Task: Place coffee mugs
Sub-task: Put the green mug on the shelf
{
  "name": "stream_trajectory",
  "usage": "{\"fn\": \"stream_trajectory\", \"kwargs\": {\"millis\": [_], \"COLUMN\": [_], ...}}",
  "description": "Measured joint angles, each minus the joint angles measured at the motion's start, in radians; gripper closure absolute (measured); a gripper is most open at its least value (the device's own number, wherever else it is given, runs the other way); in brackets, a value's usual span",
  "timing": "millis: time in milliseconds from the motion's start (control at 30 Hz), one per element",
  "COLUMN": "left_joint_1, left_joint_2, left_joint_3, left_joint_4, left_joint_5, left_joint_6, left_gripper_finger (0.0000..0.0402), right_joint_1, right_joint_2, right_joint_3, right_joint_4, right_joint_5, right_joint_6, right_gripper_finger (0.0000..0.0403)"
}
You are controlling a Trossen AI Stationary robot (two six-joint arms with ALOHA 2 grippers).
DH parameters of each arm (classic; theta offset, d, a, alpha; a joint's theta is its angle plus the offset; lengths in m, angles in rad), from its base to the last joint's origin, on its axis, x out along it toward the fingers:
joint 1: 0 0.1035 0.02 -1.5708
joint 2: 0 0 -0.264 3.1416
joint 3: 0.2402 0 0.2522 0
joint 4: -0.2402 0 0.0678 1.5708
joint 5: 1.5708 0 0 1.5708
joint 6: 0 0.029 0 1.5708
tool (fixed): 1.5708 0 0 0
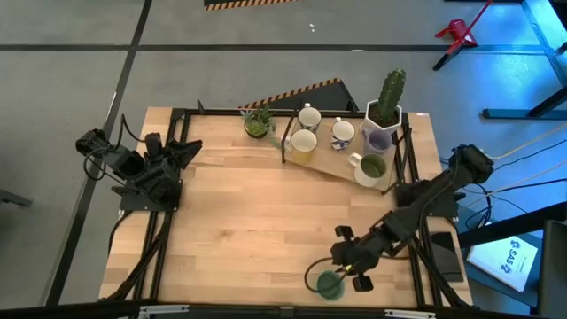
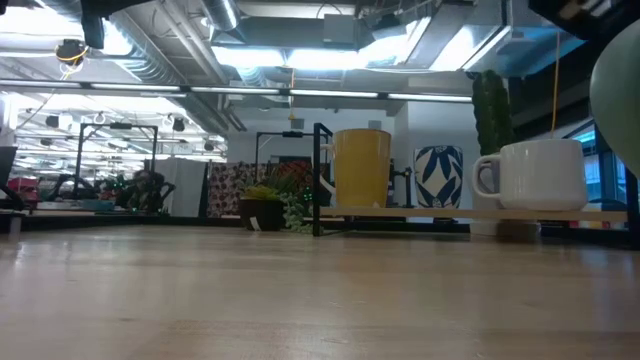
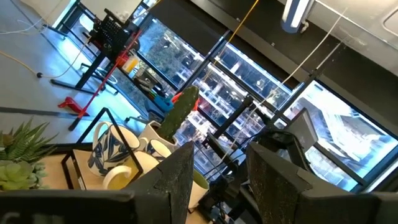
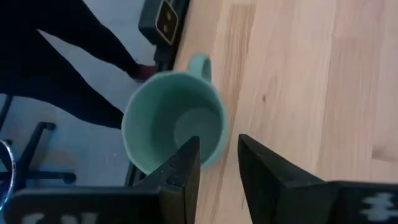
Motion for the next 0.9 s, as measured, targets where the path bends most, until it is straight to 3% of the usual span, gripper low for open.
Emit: {"fn": "stream_trajectory", "kwargs": {"millis": [200, 433, 767, 900], "left_joint_1": [0.0, 0.0, 0.0, 0.0], "left_joint_2": [0.0, 0.0, 0.0, 0.0], "left_joint_3": [0.0, 0.0, 0.0, 0.0], "left_joint_4": [-0.001, -0.001, -0.003, -0.003], "left_joint_5": [0.021, 0.026, 0.026, 0.026], "left_joint_6": [0.0, -0.001, -0.002, -0.003], "left_gripper_finger": [0.0259, 0.0259, 0.0259, 0.0259], "right_joint_1": [0.0, 0.002, -0.001, 0.0], "right_joint_2": [0.036, 0.092, 0.102, 0.128], "right_joint_3": [0.0, 0.0, 0.002, 0.001], "right_joint_4": [-0.016, 0.0, -0.027, -0.028], "right_joint_5": [0.018, -0.044, 0.021, -0.018], "right_joint_6": [0.019, 0.019, 0.018, 0.011], "right_gripper_finger": [0.0308, 0.0308, 0.0308, 0.0308]}}
